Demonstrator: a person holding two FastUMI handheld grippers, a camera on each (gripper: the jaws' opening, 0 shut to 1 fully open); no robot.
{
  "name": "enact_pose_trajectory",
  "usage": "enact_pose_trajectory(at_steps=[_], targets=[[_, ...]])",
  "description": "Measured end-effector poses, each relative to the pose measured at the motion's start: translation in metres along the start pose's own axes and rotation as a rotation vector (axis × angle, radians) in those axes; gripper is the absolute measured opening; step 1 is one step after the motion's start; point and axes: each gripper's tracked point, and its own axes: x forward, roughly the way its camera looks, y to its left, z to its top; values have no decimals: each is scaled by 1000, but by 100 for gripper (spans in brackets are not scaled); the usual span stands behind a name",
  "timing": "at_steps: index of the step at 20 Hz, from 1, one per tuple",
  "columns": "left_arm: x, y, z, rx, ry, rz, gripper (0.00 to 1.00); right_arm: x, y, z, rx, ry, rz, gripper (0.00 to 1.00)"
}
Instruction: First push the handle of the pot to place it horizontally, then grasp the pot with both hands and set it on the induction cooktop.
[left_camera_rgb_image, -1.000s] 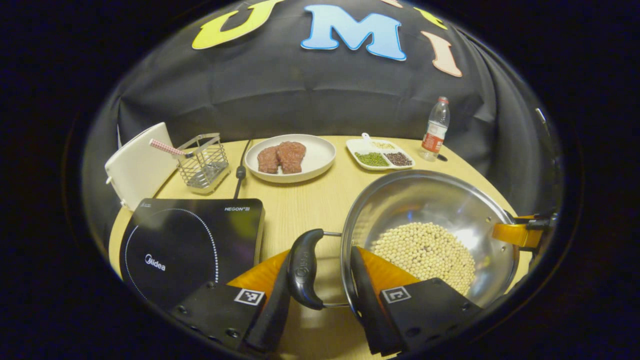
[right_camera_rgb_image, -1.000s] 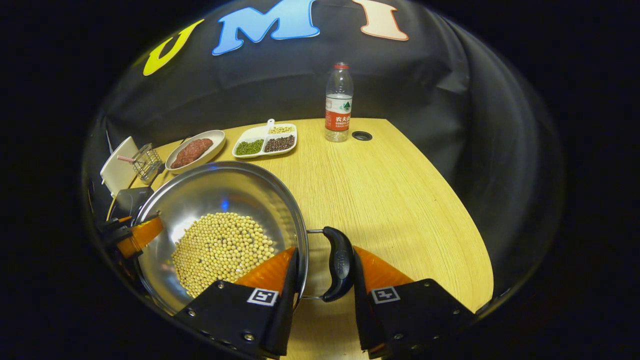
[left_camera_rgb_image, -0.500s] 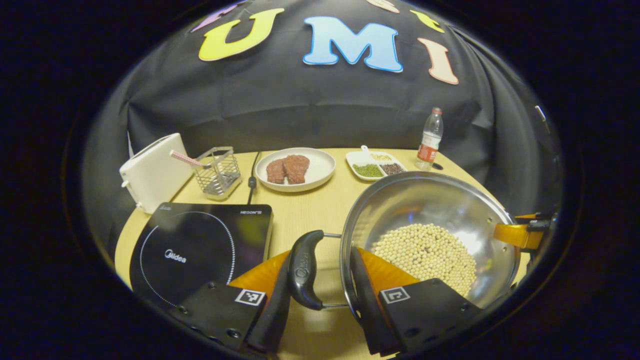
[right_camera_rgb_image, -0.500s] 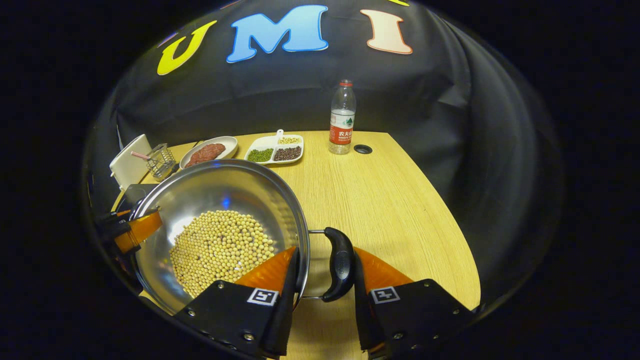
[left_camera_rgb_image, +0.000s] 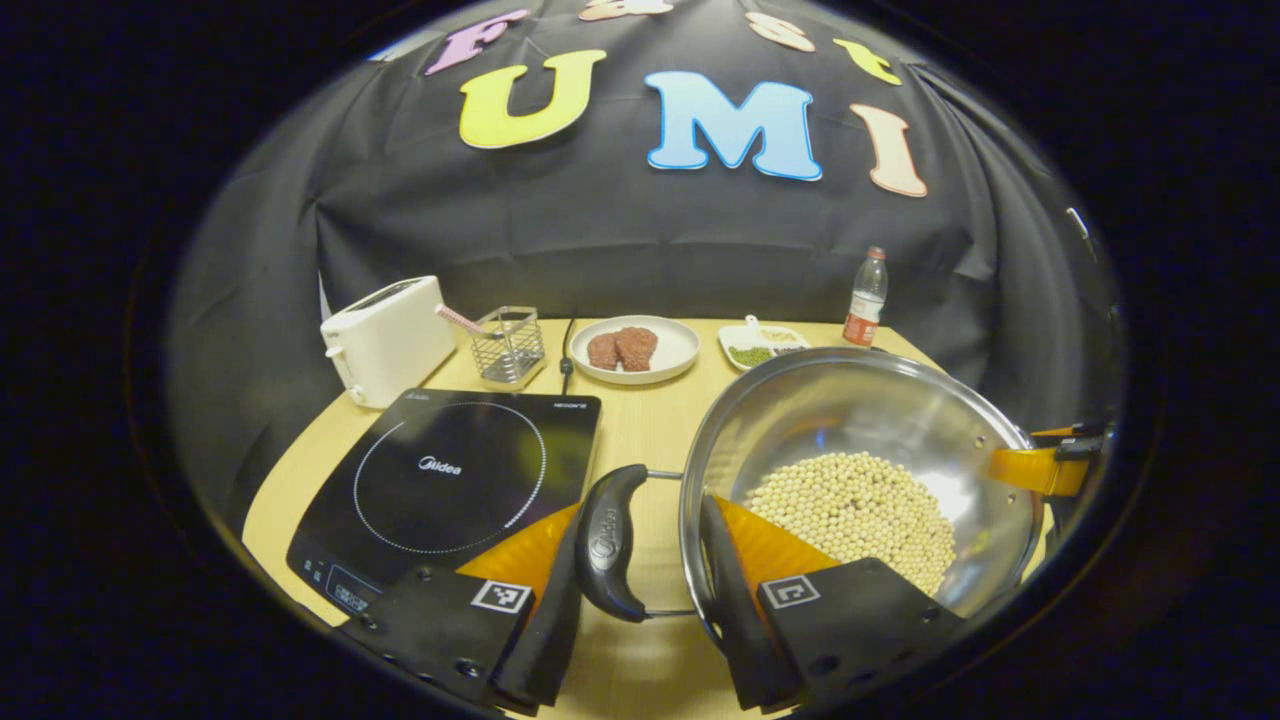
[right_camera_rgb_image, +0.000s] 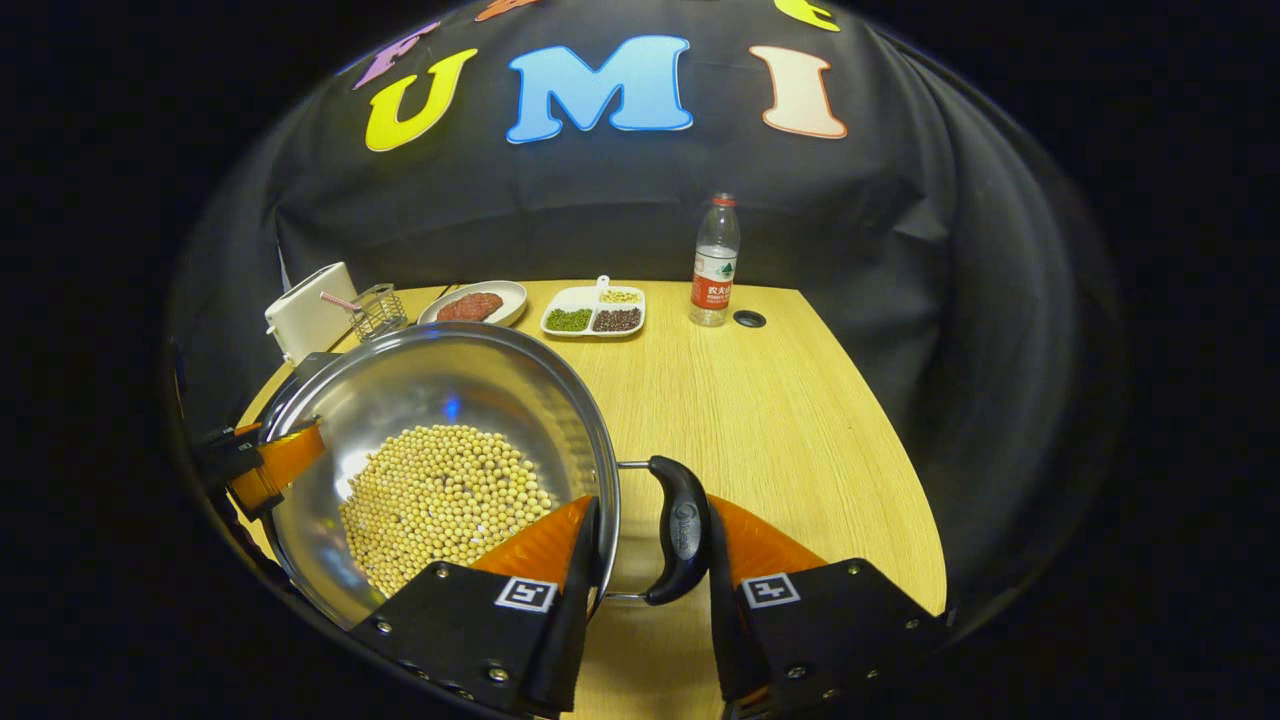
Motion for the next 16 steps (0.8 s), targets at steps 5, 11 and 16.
enact_pose_trajectory(at_steps=[5,11,16], targets=[[0,34,8,11,-4,-11,69,-6,33,5,15,10,-10,53],[11,84,17,18,0,-17,69,-1,82,12,25,20,-22,53],[26,127,19,12,6,-21,69,10,119,22,24,25,-30,53]])
